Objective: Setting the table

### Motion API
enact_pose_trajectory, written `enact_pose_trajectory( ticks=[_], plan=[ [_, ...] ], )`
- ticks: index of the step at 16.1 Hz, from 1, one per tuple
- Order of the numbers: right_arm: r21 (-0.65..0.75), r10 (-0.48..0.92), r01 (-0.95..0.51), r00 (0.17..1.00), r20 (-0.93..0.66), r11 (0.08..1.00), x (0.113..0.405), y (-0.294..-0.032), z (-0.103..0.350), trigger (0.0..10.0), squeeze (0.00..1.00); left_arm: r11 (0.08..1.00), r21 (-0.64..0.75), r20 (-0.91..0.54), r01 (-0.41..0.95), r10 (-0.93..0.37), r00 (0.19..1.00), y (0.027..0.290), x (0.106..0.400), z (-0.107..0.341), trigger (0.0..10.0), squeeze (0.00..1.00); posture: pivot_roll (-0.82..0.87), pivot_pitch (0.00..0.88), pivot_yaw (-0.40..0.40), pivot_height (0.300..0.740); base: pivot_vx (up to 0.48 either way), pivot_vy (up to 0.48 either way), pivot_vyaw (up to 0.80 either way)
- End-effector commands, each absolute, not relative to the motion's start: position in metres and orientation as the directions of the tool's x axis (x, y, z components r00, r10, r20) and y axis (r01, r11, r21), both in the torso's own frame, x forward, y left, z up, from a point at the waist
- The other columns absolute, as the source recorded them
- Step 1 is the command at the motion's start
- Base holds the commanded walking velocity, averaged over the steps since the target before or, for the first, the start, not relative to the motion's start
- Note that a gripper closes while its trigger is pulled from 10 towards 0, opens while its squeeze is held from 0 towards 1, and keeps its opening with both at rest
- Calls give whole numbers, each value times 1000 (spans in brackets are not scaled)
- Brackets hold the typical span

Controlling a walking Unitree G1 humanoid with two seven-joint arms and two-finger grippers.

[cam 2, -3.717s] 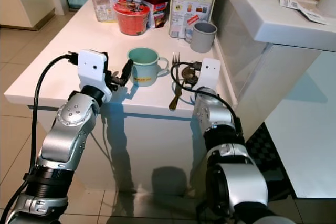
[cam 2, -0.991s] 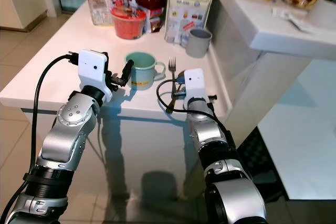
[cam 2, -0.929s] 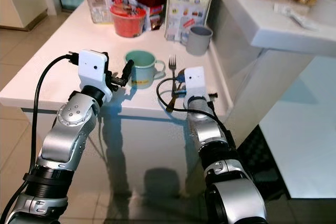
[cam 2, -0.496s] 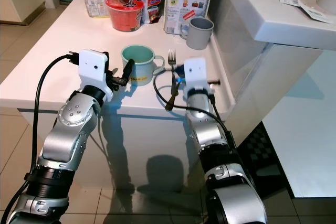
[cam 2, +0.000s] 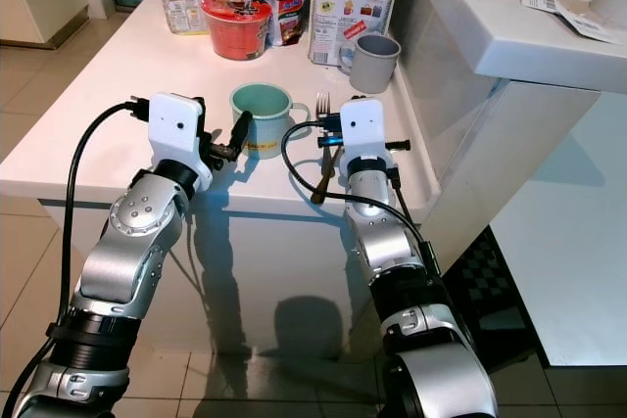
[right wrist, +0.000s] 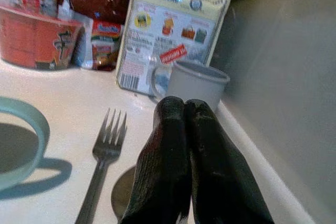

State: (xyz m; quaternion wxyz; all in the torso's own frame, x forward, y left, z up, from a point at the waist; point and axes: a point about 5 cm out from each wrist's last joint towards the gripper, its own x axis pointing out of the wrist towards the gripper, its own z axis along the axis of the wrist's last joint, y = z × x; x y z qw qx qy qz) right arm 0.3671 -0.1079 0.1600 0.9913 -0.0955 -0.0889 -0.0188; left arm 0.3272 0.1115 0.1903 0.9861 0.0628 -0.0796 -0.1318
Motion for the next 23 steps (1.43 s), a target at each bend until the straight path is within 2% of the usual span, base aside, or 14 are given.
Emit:
enact_pose_trajectory(
  ticks=[1,17,18,19,23],
  plan=[
    [-157,-44,69,987,157,985,371,-113,162,10000,1000,954,155,150,257,-280,948,107,327,194,10000,0,49,0,-74,740,0,0,0],
    [-158,-35,56,990,135,986,373,-113,164,10000,1000,954,153,151,257,-280,948,107,328,194,10000,0,48,0,-74,740,0,0,0],
    [-170,-34,57,990,134,984,374,-112,165,10000,541,954,154,152,257,-280,948,107,328,194,10000,0,48,0,-74,740,0,0,0],
    [-166,-26,47,991,131,985,374,-110,166,10000,0,954,154,152,257,-280,948,107,328,194,10000,0,48,0,-74,740,0,0,0],
    [-104,8,3,994,105,995,376,-97,173,10000,0,953,158,153,260,-283,947,107,328,195,10000,0,50,0,-74,740,0,0,0]
  ],
)
